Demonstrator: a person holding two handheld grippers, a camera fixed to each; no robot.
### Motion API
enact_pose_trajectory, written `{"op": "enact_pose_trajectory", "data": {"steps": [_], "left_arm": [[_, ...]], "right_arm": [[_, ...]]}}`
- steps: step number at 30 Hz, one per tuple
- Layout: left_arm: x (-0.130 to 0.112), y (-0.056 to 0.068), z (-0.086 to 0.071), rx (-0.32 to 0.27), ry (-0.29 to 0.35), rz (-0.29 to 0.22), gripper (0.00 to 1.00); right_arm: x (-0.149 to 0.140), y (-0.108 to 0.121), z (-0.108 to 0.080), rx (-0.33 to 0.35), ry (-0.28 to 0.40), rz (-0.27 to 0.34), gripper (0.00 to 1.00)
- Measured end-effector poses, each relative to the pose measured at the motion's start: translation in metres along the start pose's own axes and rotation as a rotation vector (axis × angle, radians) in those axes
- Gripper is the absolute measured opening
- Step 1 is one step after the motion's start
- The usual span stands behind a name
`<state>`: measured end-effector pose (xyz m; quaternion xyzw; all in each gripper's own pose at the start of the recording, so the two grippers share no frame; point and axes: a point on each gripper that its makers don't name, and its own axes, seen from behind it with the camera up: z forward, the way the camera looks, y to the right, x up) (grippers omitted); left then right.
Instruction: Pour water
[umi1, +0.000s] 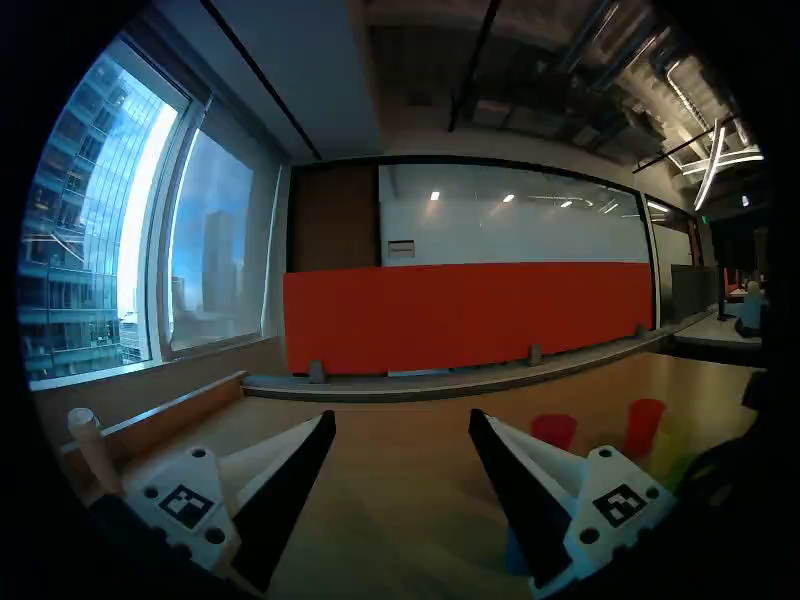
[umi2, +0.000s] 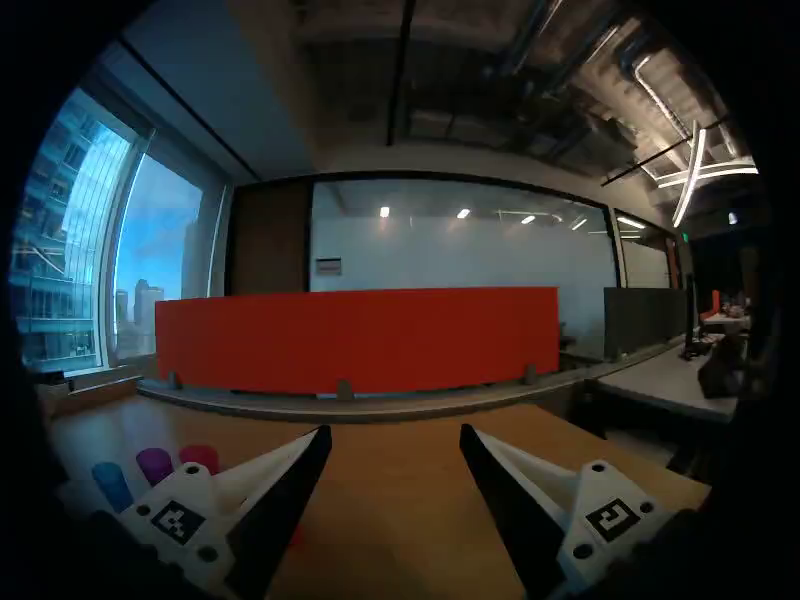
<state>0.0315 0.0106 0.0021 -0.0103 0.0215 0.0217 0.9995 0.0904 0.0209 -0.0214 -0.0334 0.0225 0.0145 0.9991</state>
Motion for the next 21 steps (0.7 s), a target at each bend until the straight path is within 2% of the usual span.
{"op": "enact_pose_trajectory", "data": {"steps": [9,21], "left_arm": [[-0.019,-0.010,-0.002,0.026,-0.006,0.001,1.00],[-0.040,-0.009,-0.004,0.036,-0.014,-0.040,1.00]], "right_arm": [[0.003,-0.006,-0.005,-0.004,0.011,0.002,0.99],[0.011,-0.015,-0.006,0.008,0.025,-0.002,0.99]]}}
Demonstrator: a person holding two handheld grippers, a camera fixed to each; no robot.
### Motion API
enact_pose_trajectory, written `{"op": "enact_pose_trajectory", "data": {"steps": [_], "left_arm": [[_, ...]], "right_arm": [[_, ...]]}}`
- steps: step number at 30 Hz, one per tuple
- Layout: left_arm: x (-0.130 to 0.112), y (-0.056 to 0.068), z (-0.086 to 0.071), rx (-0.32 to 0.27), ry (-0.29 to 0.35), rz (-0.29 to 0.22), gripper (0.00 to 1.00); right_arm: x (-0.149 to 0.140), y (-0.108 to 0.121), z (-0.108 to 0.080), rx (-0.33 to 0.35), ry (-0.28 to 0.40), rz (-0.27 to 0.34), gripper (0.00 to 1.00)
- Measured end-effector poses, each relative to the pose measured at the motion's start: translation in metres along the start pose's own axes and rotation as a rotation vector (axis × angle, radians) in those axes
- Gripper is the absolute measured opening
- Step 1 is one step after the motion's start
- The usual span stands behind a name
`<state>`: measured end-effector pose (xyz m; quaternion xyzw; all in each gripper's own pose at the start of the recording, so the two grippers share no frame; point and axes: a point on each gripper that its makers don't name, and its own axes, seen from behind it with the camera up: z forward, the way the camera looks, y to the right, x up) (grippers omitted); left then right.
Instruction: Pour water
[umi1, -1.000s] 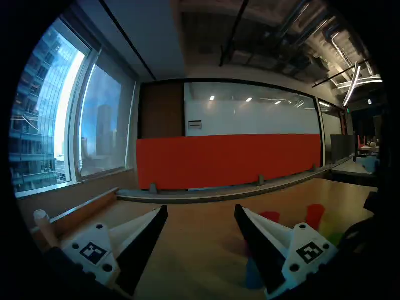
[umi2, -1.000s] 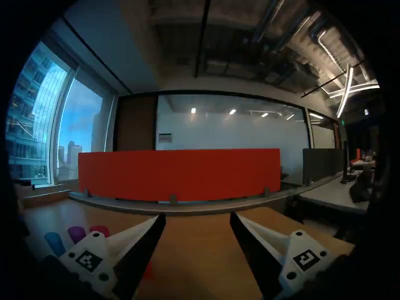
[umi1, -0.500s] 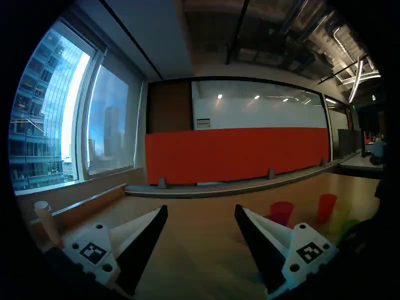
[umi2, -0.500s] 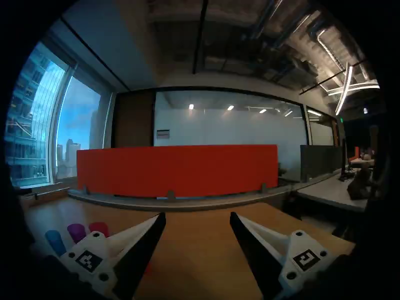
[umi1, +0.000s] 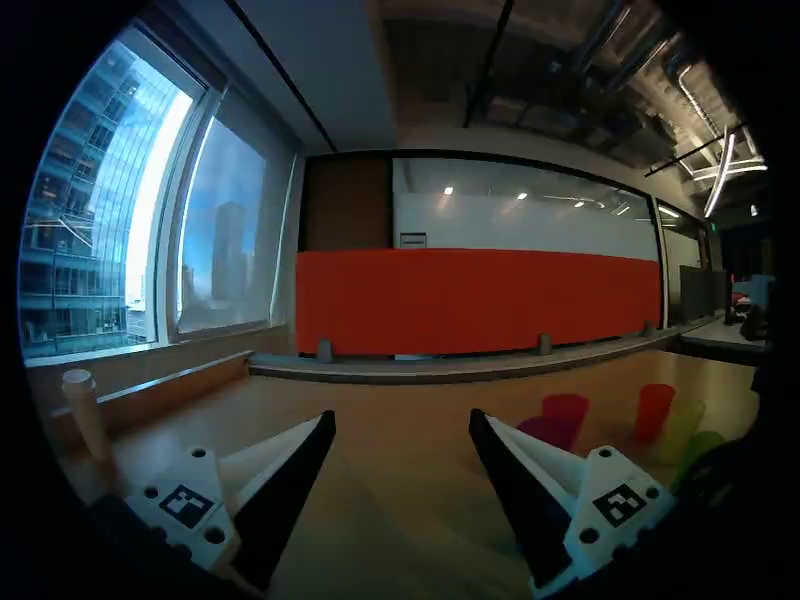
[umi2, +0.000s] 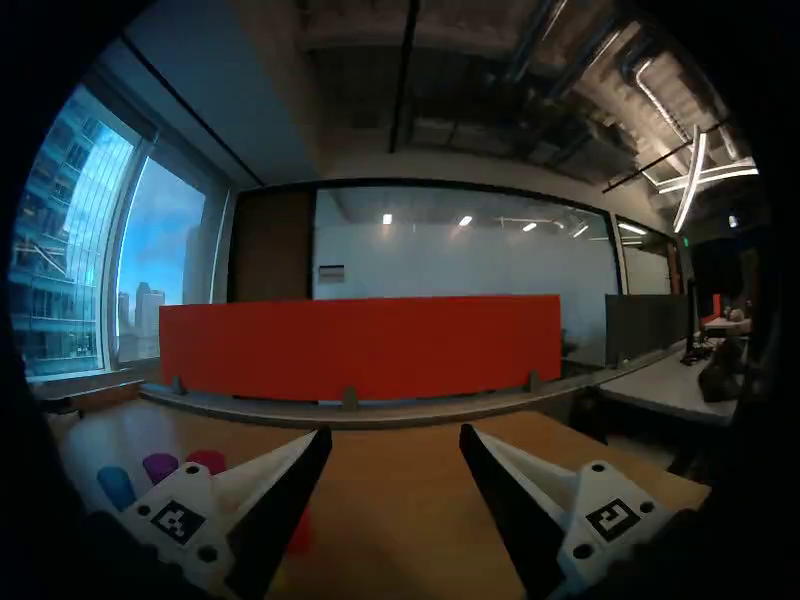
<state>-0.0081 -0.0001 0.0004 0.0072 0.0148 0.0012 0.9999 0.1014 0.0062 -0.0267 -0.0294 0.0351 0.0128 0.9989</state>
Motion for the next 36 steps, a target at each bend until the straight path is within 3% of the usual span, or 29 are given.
{"op": "enact_pose_trajectory", "data": {"steps": [36], "left_arm": [[-0.023,0.004,0.002,0.004,-0.030,-0.003,1.00]], "right_arm": [[0.015,-0.003,-0.001,0.012,0.032,0.018,0.99]]}}
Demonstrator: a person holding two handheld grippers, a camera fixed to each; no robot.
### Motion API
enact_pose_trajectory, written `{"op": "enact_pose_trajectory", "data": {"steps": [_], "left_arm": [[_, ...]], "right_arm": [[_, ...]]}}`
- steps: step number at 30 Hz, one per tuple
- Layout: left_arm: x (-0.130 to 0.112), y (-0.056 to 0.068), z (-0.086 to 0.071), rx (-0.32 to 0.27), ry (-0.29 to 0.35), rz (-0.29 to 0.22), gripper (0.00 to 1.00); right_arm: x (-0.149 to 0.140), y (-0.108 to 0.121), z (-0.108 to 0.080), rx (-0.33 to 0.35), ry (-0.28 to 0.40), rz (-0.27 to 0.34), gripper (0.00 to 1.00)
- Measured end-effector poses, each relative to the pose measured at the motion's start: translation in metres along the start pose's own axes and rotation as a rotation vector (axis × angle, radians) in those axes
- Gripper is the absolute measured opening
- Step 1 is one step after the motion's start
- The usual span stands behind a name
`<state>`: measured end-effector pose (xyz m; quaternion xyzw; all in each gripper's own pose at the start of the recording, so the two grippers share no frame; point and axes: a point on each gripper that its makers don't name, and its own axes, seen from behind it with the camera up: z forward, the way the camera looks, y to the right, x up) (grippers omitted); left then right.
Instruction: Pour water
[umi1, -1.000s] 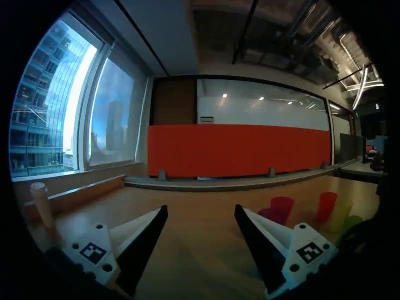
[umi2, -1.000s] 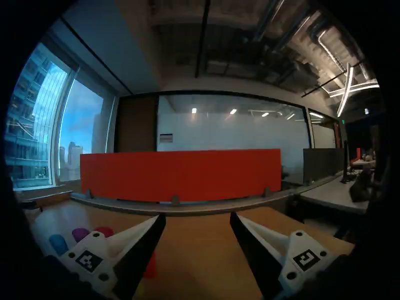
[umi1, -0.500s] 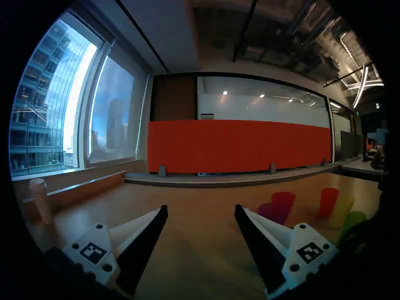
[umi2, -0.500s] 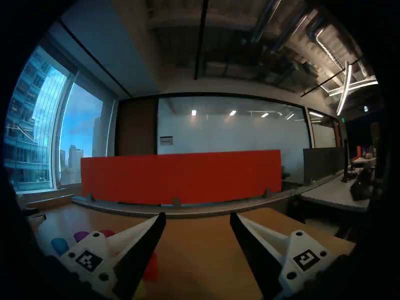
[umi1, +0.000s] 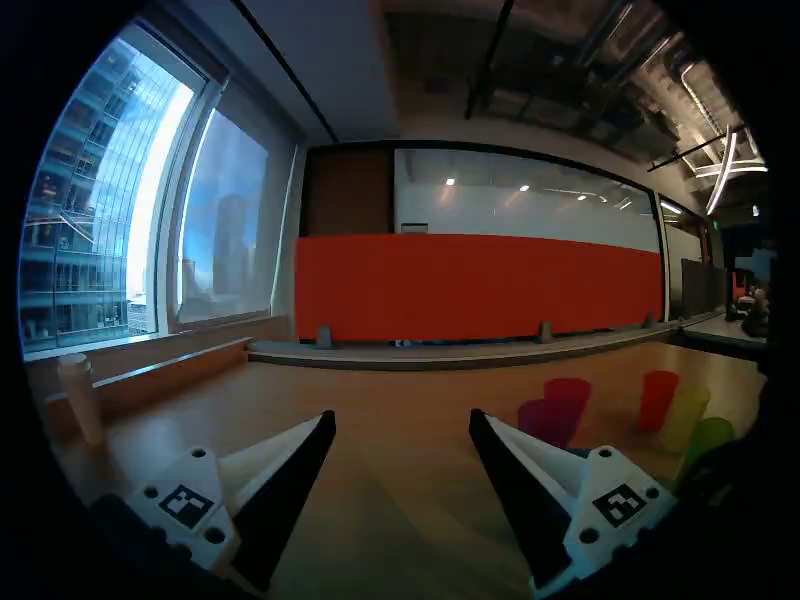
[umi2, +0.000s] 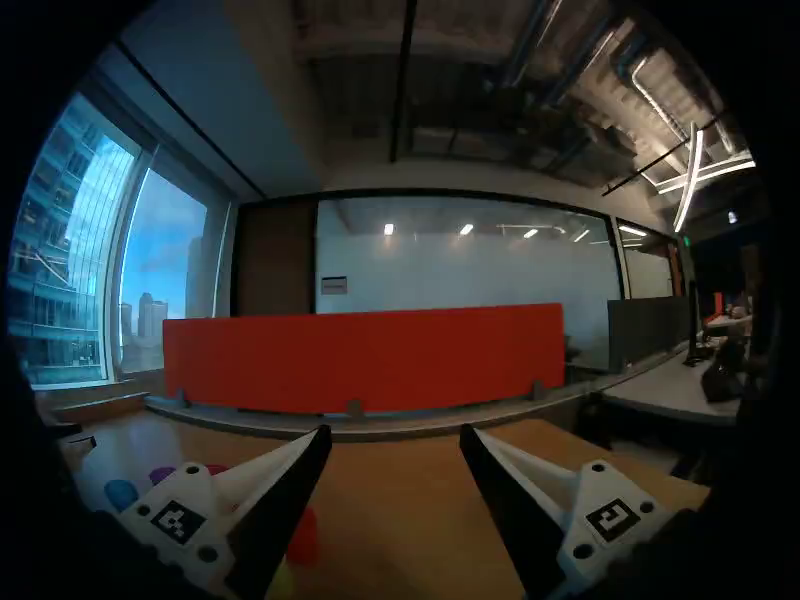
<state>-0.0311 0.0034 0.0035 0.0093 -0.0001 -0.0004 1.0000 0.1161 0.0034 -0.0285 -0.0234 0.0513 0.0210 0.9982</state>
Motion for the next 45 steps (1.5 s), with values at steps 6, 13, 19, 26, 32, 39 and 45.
{"op": "enact_pose_trajectory", "data": {"steps": [6,13,19,26,32,39,45], "left_arm": [[-0.001,0.001,0.001,0.000,0.000,0.000,1.00],[-0.001,0.002,0.001,-0.003,-0.002,0.003,1.00],[-0.001,0.002,0.001,-0.002,-0.002,0.003,1.00],[-0.002,0.002,0.001,-0.002,-0.002,0.004,1.00],[-0.002,0.002,0.001,-0.002,-0.002,0.004,1.00],[-0.003,0.002,0.001,-0.003,-0.002,0.004,1.00],[-0.003,0.002,0.001,-0.003,-0.002,0.004,1.00]], "right_arm": [[0.001,0.000,0.000,-0.001,0.002,0.001,0.99],[0.001,0.000,0.000,0.005,0.005,0.002,0.99],[0.001,-0.003,0.000,0.017,0.008,-0.007,0.99],[0.003,-0.007,0.000,0.036,0.020,-0.042,0.99],[-0.005,-0.009,-0.001,0.051,0.012,-0.064,0.99],[-0.016,-0.013,0.003,0.062,0.003,-0.073,0.99],[-0.028,-0.021,0.007,0.084,-0.004,-0.061,0.99]]}}
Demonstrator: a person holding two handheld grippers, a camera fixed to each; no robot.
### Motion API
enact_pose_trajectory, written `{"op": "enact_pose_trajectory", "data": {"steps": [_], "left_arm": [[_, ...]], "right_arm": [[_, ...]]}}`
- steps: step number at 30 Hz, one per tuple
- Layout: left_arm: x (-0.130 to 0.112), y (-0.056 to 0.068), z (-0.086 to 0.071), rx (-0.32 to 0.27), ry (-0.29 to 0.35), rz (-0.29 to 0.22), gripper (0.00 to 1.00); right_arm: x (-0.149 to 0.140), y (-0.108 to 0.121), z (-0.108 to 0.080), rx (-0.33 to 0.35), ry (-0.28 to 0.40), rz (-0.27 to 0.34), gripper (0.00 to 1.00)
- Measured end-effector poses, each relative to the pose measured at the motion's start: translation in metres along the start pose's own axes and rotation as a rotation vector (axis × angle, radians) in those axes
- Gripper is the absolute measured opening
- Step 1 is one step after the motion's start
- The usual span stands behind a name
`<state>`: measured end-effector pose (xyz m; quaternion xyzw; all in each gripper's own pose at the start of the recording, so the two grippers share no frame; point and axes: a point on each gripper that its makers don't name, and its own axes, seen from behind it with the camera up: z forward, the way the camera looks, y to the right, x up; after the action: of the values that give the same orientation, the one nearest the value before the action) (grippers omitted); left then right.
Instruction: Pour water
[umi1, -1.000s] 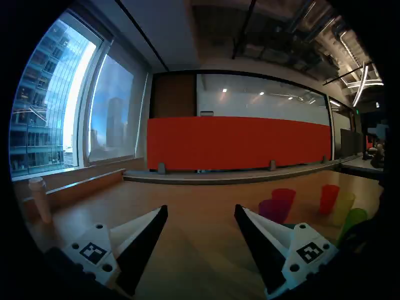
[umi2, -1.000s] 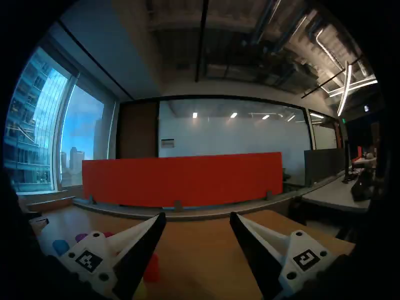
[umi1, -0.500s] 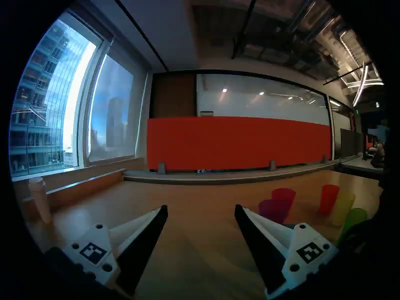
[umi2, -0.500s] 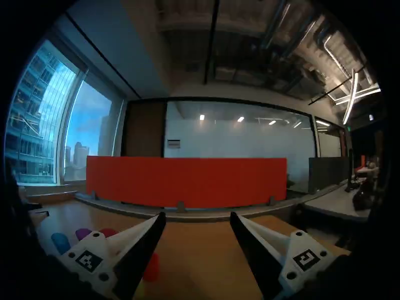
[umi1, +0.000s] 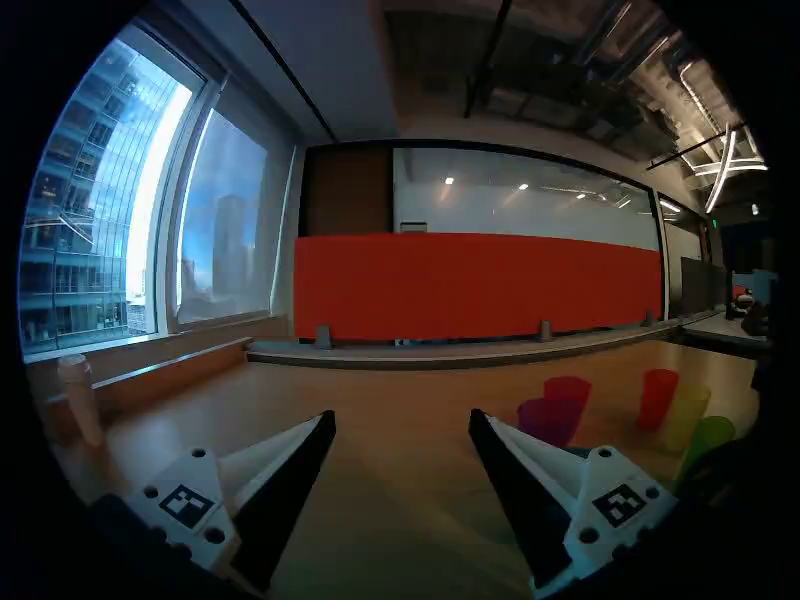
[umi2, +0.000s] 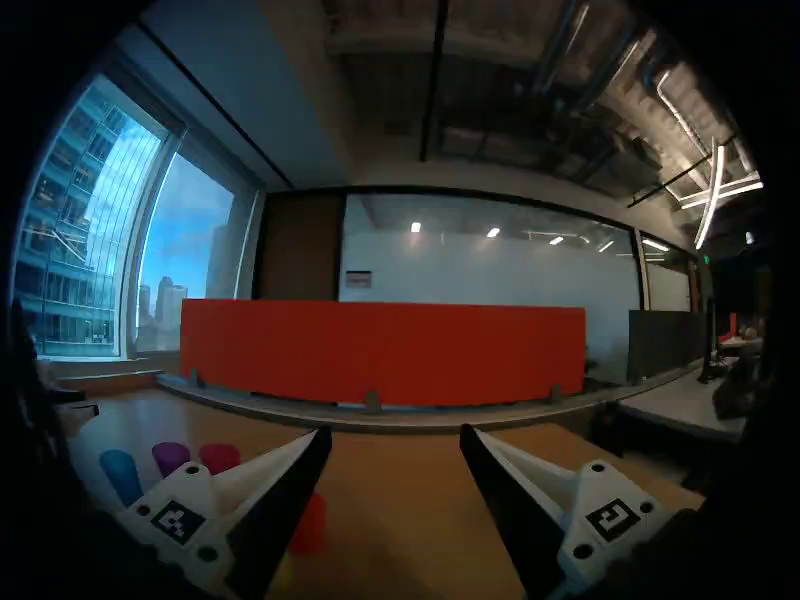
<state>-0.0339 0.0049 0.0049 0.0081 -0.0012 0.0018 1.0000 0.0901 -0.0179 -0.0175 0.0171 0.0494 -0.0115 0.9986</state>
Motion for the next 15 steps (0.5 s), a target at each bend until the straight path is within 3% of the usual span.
{"op": "enact_pose_trajectory", "data": {"steps": [15], "left_arm": [[0.000,0.000,-0.001,0.001,0.000,0.000,1.00]], "right_arm": [[-0.044,0.005,0.005,-0.023,-0.028,0.052,0.99]]}}
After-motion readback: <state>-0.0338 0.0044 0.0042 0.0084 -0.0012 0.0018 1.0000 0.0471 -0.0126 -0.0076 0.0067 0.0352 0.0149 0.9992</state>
